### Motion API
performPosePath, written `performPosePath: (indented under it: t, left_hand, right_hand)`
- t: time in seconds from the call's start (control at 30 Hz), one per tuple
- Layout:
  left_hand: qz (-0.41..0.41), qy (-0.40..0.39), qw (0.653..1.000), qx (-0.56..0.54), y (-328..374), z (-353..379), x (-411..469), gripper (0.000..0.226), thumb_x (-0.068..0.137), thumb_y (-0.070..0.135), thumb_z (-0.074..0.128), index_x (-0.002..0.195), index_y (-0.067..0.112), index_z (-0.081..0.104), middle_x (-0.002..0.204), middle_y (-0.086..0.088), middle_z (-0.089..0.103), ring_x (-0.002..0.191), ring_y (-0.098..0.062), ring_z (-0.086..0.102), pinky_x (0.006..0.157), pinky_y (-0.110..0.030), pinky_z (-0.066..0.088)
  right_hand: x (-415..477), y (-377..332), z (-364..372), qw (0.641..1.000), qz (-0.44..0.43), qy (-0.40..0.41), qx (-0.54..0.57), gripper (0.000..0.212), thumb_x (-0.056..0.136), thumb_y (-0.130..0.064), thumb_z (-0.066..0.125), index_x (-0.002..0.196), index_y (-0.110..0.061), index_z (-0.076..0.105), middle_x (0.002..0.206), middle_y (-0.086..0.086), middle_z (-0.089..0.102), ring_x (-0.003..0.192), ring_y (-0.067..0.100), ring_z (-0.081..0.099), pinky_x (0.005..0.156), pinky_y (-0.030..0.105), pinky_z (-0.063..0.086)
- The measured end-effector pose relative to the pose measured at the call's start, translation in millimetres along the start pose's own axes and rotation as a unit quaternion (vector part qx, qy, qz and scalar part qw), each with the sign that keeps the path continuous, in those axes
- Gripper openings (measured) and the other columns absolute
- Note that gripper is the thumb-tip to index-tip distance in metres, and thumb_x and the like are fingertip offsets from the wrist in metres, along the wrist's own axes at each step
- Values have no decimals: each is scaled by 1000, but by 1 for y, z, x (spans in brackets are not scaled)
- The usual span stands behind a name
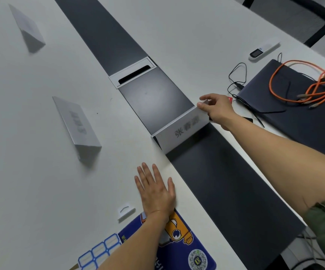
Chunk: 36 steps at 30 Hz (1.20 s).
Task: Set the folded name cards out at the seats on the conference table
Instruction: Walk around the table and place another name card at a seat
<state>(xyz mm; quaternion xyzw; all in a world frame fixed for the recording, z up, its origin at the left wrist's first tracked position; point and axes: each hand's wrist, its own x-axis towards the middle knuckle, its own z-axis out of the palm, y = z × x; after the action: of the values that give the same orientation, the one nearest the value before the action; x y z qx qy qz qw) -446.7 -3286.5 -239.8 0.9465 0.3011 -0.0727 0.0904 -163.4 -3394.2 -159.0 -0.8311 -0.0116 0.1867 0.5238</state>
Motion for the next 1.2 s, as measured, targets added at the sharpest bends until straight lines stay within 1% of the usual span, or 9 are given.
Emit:
performPosePath:
  t: [0.27, 0.47, 0.63, 0.73, 0.83, 0.93, 1.03, 1.1, 1.2]
  left_hand:
    - [2, -3, 1000, -4, 0, 1, 1, 74, 91, 57, 20, 147, 12, 37, 157, -18, 24, 145, -39, 22, 116, -52, 20]
    - [4, -9, 1000, -3, -1, 1, 2, 74, 90, 57, 20, 146, 11, 38, 156, -19, 25, 144, -39, 23, 116, -53, 21]
    - [6, -18, 1000, -3, -1, -1, 3, 75, 90, 56, 20, 146, 10, 38, 156, -21, 25, 144, -40, 23, 116, -52, 18]
    - [3, -35, 999, -4, -2, -2, 3, 76, 90, 56, 14, 150, 11, 29, 158, -20, 18, 146, -39, 15, 118, -52, 13]
    - [9, -73, 997, -1, -3, -8, 1, 77, 91, 57, 5, 154, 13, 9, 161, -18, -1, 148, -36, -3, 120, -51, 1]
    - [36, -113, 993, 3, -6, -24, 2, 72, 97, 55, 14, 154, 13, -1, 160, -18, -10, 148, -36, -12, 121, -49, -1]
    - [48, -150, 988, -4, -8, -50, 7, 60, 99, 44, 28, 149, 12, 23, 157, -20, 15, 145, -38, 13, 117, -48, 18]
    - [71, -175, 982, -10, -12, -71, 5, 43, 98, 37, 35, 131, 12, 45, 137, -15, 44, 126, -32, 42, 104, -44, 39]
    - [120, -234, 965, -11, -20, -104, -17, 33, 96, 35, 42, 119, 14, 54, 119, -9, 60, 103, -26, 57, 87, -37, 48]
  right_hand:
    - [3, 0, 0, 1000, 8, 6, 4, 20, 82, -31, 75, 101, -30, 68, 101, 5, 60, 90, 22, 60, 86, 41, 52]
    - [-3, -3, 0, 1000, 29, 4, -3, 54, 88, -36, 68, 137, -22, 50, 118, 6, 56, 112, 26, 58, 100, 46, 49]
    - [-24, -10, 4, 994, 25, 77, -71, 49, 97, -38, 53, 140, -17, 47, 126, 8, 57, 118, 23, 54, 103, 36, 43]
    - [-44, -13, 5, 988, 34, 79, -131, 48, 97, -36, 52, 140, -16, 47, 129, 10, 58, 121, 27, 53, 104, 38, 41]
    - [-72, -11, -2, 972, 29, 50, -226, 45, 94, -32, 55, 136, -15, 52, 129, 9, 60, 121, 29, 54, 100, 36, 43]
    - [-107, -16, -13, 954, 20, 29, -298, 43, 94, -32, 56, 133, -16, 55, 131, 8, 60, 121, 29, 54, 97, 37, 43]
    - [-138, -22, -21, 930, 16, -3, -367, 42, 94, -33, 54, 133, -19, 55, 133, 7, 59, 122, 27, 54, 97, 37, 44]
    - [-164, -26, -23, 916, 10, -20, -400, 41, 94, -33, 52, 133, -20, 54, 133, 7, 59, 121, 27, 54, 96, 37, 46]
    - [-212, -32, -26, 900, -2, -32, -434, 40, 94, -33, 51, 133, -23, 53, 133, 4, 58, 120, 26, 54, 96, 38, 46]
